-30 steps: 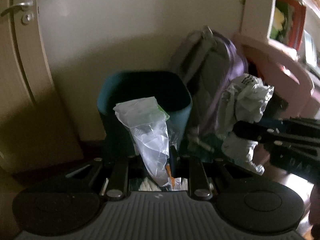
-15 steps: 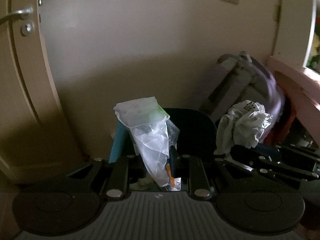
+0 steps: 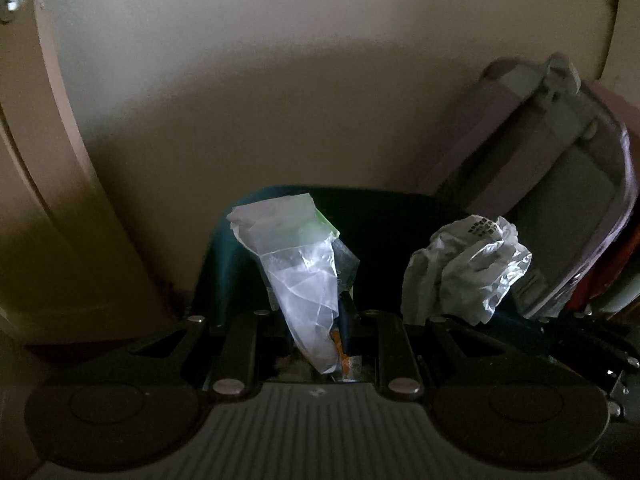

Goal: Collect trash
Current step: 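Open both tools over the wastebasket to drop bag and paper, then lower both tools from the wastebasket down to the trash pile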

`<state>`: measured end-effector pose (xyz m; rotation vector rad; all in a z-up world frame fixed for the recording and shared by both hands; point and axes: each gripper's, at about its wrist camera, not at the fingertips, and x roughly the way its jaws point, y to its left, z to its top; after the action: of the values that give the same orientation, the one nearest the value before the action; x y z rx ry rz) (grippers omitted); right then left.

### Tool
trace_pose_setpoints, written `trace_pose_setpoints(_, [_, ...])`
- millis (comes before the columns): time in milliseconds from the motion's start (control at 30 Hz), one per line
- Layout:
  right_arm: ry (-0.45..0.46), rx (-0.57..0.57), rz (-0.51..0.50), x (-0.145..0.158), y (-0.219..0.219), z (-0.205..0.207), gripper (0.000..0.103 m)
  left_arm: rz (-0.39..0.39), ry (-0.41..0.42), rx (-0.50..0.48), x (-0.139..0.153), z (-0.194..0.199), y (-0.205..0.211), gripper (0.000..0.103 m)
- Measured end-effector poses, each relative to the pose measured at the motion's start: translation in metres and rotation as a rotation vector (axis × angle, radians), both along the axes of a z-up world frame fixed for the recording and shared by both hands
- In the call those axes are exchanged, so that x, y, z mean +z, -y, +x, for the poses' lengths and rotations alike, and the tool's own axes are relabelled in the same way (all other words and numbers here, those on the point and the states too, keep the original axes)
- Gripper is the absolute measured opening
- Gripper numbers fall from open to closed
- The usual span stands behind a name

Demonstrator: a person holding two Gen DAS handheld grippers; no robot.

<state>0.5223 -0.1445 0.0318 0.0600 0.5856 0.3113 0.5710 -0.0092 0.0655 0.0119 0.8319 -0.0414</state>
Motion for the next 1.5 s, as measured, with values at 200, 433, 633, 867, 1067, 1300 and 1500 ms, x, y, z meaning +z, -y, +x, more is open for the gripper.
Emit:
trace_pose_setpoints(200, [-0.023,0.027,-0.050,-0.015,-0.010,0.005,0.021,0.020,-0.088,0.006,-0.025,0.020,-0.002,0.021])
trace_pose_setpoints(433, [-0.020,0.051,-0.097,-0.024,-0.018,-0.001,0.027,0.008,-0.146,0.009,-0.043,0.035,0.001,0.029])
trace_pose_setpoints(633, [-0.010,0.068,-0.106,-0.023,-0.020,-0.013,0.032,-0.008,-0.147,0.023,-0.044,0.037,-0.002,0.054])
trace_pose_setpoints(867, [0.013,0.071,-0.101,-0.014,-0.011,-0.031,0.049,-0.045,-0.125,0.035,-0.036,0.023,-0.005,0.066])
trace_pose_setpoints(1067, [0.053,0.073,-0.101,0.006,-0.009,-0.057,0.059,-0.060,-0.079,0.034,-0.019,-0.001,-0.008,0.078])
trace_pose_setpoints(1300, [0.092,0.076,-0.096,0.032,-0.004,-0.092,0.067,-0.062,-0.021,0.014,0.011,-0.044,-0.009,0.078])
trace_pose_setpoints(1500, [0.127,0.083,-0.083,0.044,0.012,-0.122,0.073,-0.052,0.022,-0.004,0.038,-0.090,-0.011,0.078])
